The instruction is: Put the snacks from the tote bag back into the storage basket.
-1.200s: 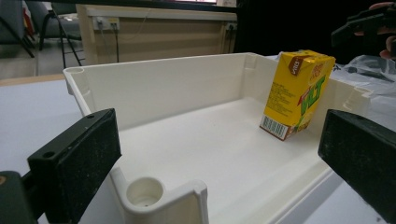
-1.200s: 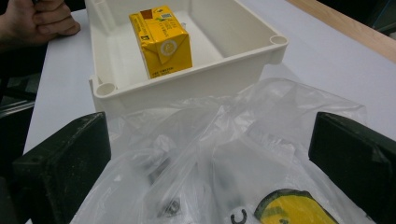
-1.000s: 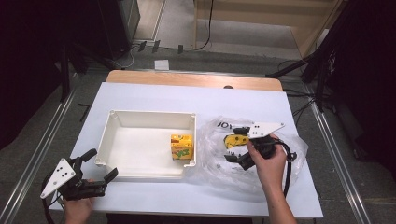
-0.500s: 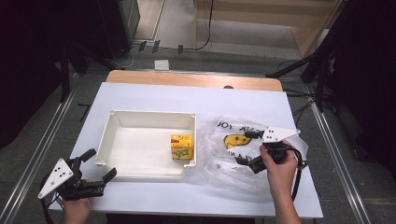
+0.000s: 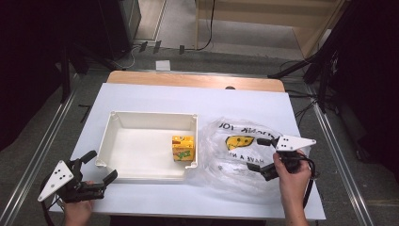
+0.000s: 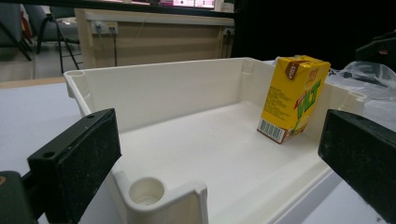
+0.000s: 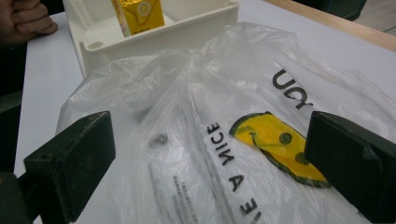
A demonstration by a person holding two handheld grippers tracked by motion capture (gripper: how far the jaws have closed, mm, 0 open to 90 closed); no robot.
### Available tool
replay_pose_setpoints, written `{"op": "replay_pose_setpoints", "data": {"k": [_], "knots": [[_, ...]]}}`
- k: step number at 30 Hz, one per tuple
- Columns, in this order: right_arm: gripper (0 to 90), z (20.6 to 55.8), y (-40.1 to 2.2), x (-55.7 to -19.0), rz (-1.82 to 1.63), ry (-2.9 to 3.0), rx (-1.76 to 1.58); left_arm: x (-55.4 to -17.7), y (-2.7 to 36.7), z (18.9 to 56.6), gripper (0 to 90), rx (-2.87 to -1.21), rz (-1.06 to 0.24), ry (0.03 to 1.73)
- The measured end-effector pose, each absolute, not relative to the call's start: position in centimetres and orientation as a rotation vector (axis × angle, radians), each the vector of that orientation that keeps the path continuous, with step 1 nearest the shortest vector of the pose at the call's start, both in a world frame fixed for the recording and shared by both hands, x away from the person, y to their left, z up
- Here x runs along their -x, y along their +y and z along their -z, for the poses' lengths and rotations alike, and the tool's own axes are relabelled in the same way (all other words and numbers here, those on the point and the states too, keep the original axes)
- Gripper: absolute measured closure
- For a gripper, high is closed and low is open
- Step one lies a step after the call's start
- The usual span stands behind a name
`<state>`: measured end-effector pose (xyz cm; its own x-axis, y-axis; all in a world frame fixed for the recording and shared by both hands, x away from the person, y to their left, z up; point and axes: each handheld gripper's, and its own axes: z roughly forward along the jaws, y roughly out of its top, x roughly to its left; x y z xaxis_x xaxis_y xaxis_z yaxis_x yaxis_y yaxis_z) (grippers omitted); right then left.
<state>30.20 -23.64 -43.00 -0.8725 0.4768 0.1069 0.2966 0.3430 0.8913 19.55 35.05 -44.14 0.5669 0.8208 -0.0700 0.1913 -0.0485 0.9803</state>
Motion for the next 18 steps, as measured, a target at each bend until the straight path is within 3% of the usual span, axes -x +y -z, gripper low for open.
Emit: {"op": "replay_pose_setpoints", "data": {"k": [18], "knots": [[3.8,43.4,-27.1,-28.7,-1.574,2.362,-0.782,-19.6,34.8,44.1,0.0,-1.569,-0.645,0.868]]}}
